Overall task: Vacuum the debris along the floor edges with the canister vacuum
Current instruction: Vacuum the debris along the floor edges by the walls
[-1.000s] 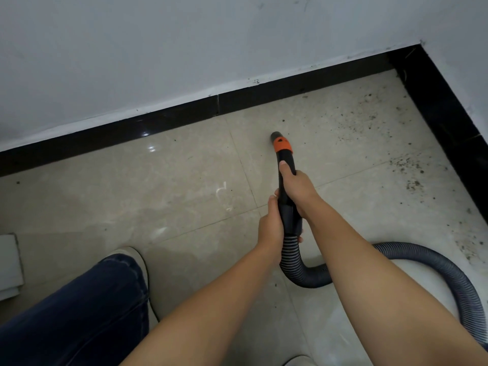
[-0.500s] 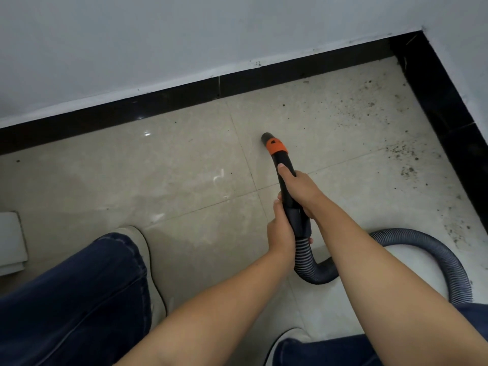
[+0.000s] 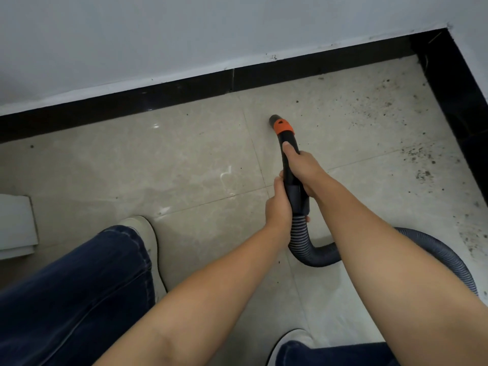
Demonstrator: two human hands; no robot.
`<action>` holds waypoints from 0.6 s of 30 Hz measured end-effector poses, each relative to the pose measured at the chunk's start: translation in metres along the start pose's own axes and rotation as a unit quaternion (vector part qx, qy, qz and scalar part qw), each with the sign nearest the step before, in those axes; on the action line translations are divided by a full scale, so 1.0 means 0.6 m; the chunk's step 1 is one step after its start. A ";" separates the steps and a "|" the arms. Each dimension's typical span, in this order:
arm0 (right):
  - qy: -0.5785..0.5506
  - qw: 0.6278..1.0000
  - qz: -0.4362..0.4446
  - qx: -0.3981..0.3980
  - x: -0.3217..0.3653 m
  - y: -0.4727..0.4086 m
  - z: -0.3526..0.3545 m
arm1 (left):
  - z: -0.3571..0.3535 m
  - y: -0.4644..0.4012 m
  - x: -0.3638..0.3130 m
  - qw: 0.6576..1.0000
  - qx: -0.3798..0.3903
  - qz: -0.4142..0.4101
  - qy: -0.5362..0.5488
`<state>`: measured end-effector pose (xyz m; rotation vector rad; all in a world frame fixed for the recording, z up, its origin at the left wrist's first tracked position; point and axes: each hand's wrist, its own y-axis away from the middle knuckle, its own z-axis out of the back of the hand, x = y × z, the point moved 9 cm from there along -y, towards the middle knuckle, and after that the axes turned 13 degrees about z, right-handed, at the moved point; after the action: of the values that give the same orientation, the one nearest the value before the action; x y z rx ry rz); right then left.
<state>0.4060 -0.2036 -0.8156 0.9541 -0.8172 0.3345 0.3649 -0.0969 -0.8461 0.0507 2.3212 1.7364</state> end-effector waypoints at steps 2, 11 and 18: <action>0.006 1.000 0.009 0.029 0.010 -0.001 -0.014 | 0.001 0.000 0.000 1.000 -0.003 -0.007 0.023; 0.068 0.980 0.062 0.174 0.008 0.010 -0.100 | 0.044 0.032 0.025 0.987 -0.076 -0.027 0.138; 0.094 0.961 0.074 0.250 0.024 0.007 -0.165 | 0.077 0.035 0.011 0.972 -0.102 -0.023 0.210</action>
<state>0.4597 -0.1207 -0.8336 1.3084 -0.6393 0.7765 0.3657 -0.0464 -0.8394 -0.4446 2.3684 2.1186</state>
